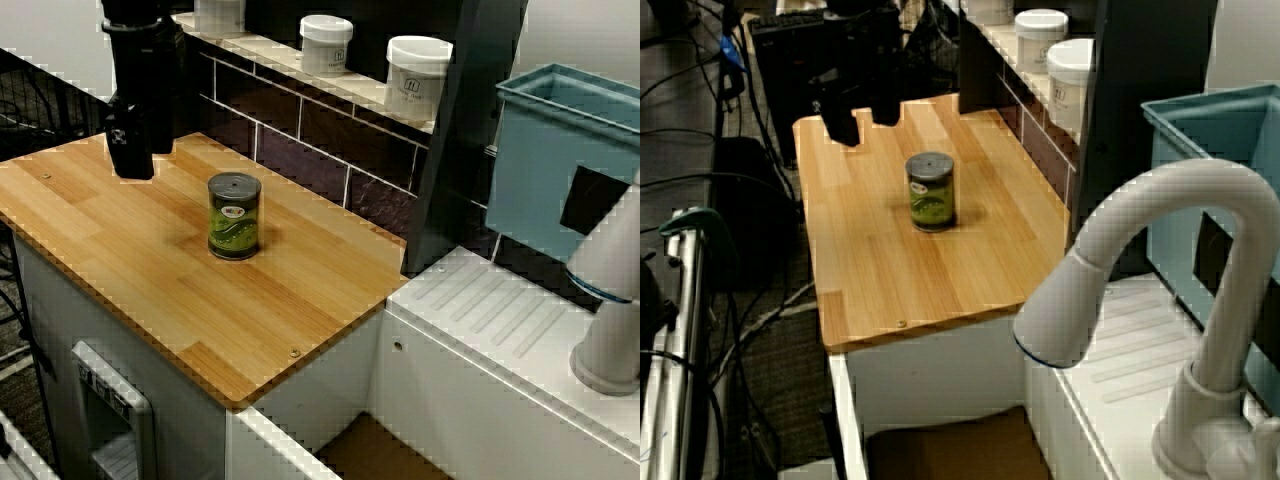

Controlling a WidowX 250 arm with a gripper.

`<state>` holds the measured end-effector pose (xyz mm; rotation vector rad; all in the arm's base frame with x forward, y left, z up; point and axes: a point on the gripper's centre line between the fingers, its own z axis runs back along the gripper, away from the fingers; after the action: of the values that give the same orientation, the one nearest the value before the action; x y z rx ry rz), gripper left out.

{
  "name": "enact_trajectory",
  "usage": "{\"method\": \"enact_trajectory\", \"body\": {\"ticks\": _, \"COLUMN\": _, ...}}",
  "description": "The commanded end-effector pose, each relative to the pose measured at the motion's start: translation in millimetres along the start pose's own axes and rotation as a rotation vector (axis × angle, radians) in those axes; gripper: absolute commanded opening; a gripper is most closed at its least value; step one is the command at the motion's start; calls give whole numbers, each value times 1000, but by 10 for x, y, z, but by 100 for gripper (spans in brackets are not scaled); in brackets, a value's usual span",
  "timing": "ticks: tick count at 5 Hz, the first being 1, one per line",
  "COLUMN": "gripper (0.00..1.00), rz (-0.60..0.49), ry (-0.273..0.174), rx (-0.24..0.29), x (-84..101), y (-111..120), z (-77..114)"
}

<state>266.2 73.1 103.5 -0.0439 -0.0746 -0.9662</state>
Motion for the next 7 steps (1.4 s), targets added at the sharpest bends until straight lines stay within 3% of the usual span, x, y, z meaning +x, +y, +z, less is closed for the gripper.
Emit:
{"method": "enact_trajectory", "body": {"ticks": 1, "gripper": 100, "rz": -124, "ry": -68, "rx": 58, "x": 211, "y": -158, "z": 313}}
{"method": "enact_trajectory", "body": {"ticks": 2, "gripper": 100, "rz": -128, "ry": -103, "rx": 43, "x": 338, "y": -253, "z": 234}}
{"method": "enact_trajectory", "body": {"ticks": 4, "gripper": 100, "rz": -134, "ry": -86, "rx": 18, "x": 563, "y": -218, "z": 36}}
{"method": "enact_trajectory", "body": {"ticks": 7, "gripper": 100, "rz": -204, "ry": -81, "rx": -8, "x": 917, "y": -241, "z": -13}}
